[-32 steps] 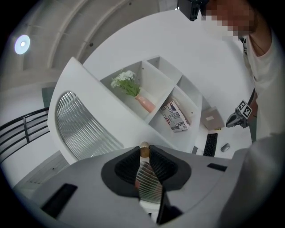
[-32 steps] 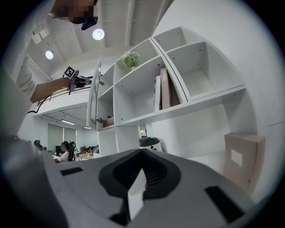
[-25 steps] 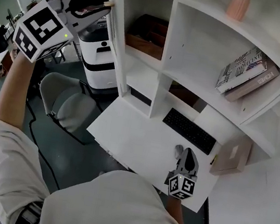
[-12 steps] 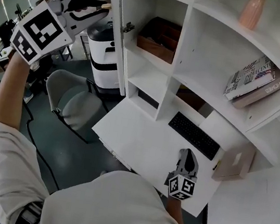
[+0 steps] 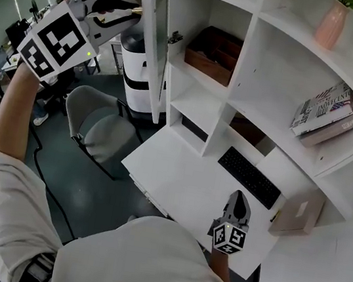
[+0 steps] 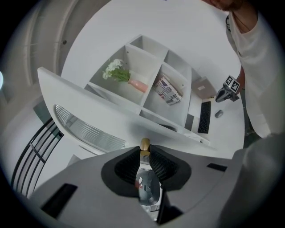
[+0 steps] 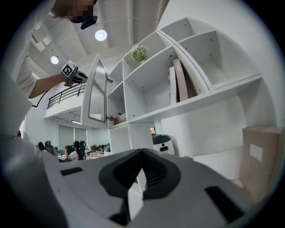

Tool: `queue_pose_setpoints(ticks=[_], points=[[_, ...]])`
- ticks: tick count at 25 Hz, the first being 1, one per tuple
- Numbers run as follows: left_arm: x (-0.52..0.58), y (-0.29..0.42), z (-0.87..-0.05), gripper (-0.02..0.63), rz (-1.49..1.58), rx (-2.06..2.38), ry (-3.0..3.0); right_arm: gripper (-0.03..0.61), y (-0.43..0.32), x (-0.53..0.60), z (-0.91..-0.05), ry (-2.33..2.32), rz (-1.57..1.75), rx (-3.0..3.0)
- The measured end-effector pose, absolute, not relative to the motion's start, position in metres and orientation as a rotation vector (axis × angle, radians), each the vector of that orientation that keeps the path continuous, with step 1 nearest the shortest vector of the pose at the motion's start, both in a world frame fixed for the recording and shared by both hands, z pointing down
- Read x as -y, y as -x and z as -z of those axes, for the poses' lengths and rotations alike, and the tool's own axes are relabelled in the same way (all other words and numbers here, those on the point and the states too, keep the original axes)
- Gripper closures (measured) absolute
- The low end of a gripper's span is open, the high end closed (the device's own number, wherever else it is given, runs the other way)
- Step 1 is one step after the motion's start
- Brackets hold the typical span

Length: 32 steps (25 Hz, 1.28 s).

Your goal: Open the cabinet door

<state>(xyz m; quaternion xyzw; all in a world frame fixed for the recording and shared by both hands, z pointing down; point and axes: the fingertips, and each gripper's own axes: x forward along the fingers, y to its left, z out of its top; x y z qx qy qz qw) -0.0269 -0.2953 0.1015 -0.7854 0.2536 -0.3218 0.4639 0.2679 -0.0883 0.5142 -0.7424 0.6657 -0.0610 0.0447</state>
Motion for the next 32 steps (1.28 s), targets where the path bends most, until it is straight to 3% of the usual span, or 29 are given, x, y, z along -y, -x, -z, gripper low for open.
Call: queue_pose_setpoints(ticks=[32], points=[[0.316, 0.090, -0.105, 0.545, 0.940, -0.686, 1.734, 0.575, -0.236, 0.123, -0.519, 2.204, 0.208, -2.120]])
